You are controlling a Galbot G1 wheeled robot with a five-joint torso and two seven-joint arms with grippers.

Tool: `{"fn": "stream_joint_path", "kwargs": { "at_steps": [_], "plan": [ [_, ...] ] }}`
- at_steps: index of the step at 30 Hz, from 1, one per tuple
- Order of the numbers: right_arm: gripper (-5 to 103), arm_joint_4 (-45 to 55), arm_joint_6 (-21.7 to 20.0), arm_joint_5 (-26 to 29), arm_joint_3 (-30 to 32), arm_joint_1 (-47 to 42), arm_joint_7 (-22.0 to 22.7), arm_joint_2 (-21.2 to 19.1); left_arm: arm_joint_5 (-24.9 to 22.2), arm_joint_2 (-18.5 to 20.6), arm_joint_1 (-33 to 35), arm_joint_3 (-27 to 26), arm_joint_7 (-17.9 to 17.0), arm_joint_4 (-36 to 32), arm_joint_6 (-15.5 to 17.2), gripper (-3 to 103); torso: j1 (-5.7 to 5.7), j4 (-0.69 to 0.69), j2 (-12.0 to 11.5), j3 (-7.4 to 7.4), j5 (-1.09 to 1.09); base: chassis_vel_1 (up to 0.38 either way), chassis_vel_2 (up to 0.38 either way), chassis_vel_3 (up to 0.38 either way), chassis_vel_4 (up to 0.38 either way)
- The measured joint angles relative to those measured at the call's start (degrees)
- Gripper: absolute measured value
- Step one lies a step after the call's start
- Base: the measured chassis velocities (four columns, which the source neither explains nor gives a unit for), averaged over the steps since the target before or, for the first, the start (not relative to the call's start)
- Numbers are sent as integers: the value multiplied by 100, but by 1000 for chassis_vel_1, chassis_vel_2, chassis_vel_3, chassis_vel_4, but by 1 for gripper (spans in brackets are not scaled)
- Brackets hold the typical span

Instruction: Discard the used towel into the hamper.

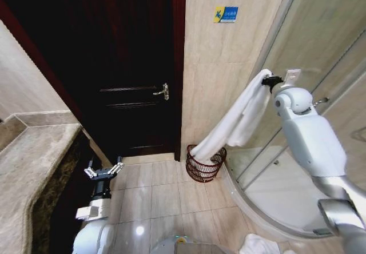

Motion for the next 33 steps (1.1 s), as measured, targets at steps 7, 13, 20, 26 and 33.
{"fn": "stream_joint_path", "kwargs": {
  "at_steps": [7, 13, 20, 26, 33],
  "plan": [
    [5, 162, 16, -51, -392, -60, 390, 606, -2, -42, 52, -71, -2, 4, -71, 100, 0, 6, 0, 0, 1, 0, 0, 0, 0],
    [5, -46, 86, -290, -301, -268, 450, 976, -123, 42, 56, -205, 10, 71, -84, 100, 1, 4, 0, 1, 1, 0, 0, 0, 0],
    [5, -136, 245, -470, -83, -752, 223, 990, -86, 44, 10, -110, 27, 223, -115, 100, 0, -1, 0, 0, 3, 0, 0, 0, 0],
    [5, -139, 439, -596, -53, -1086, 228, 1242, 67, 7, 0, 73, 24, 280, -133, 100, 0, 2, 0, 0, 1, 0, 0, 0, 0],
    [5, -454, 661, -850, 129, -1278, 84, 1632, 173, -58, 80, 202, -6, 272, -156, 100, 1, 3, 0, 1, 1, 0, 0, 0, 0]
  ]
}}
